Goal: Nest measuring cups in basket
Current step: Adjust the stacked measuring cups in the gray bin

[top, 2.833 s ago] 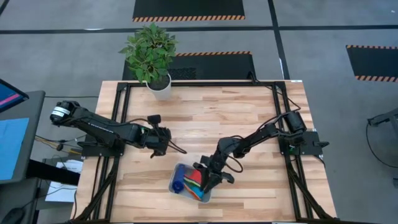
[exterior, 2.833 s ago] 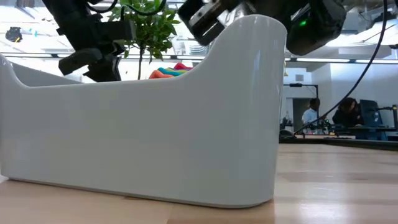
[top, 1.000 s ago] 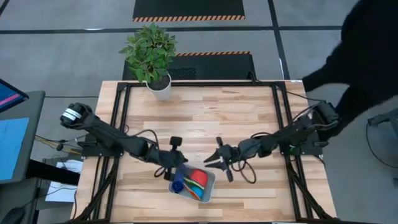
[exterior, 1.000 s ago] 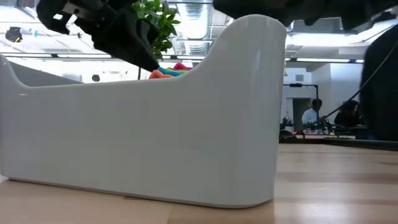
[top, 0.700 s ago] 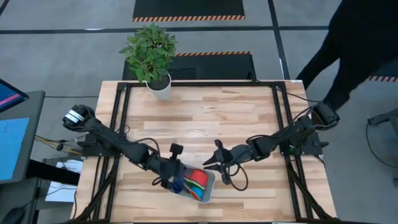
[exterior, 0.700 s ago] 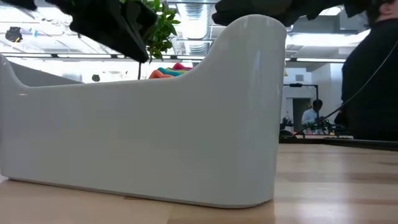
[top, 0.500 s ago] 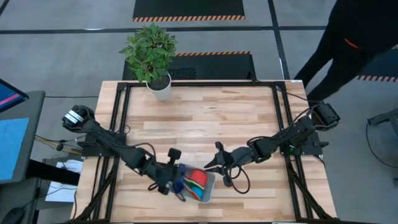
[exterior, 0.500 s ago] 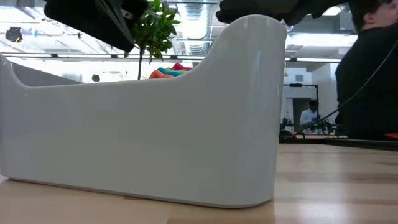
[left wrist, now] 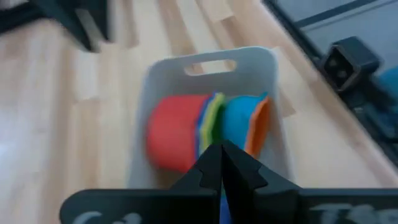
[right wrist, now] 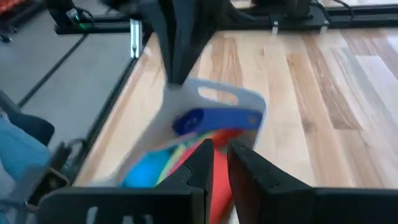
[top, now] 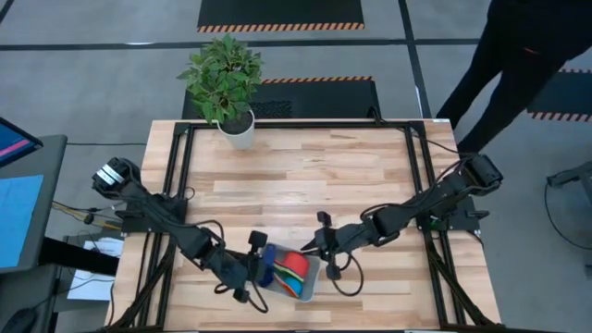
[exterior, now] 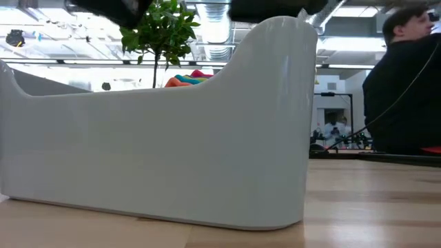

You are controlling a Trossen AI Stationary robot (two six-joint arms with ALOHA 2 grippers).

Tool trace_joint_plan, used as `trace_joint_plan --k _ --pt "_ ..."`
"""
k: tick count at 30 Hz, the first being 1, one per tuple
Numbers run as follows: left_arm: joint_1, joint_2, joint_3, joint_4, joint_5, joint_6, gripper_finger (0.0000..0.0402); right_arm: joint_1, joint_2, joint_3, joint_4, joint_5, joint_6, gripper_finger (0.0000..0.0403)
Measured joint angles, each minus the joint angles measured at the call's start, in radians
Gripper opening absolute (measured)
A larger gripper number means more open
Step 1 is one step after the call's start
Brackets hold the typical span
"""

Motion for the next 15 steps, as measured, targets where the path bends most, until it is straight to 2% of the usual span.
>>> trace_joint_plan --k 3,11,15 --pt "-0.002 0.044 -0.002 0.036 0.061 -0.01 0.0 0.0 0.036 0.034 -0.11 -0.001 0.007 0.0069" --pt "0.002 0.16 -0.002 0.176 0.131 -0.007 0.0 -0.002 0.168 0.155 -0.175 -0.026 0.002 0.0069" --pt "0.003 0.162 -0.002 0.203 0.168 -0.01 0.0 -0.009 0.202 0.198 -0.212 -0.042 0.002 0.0069"
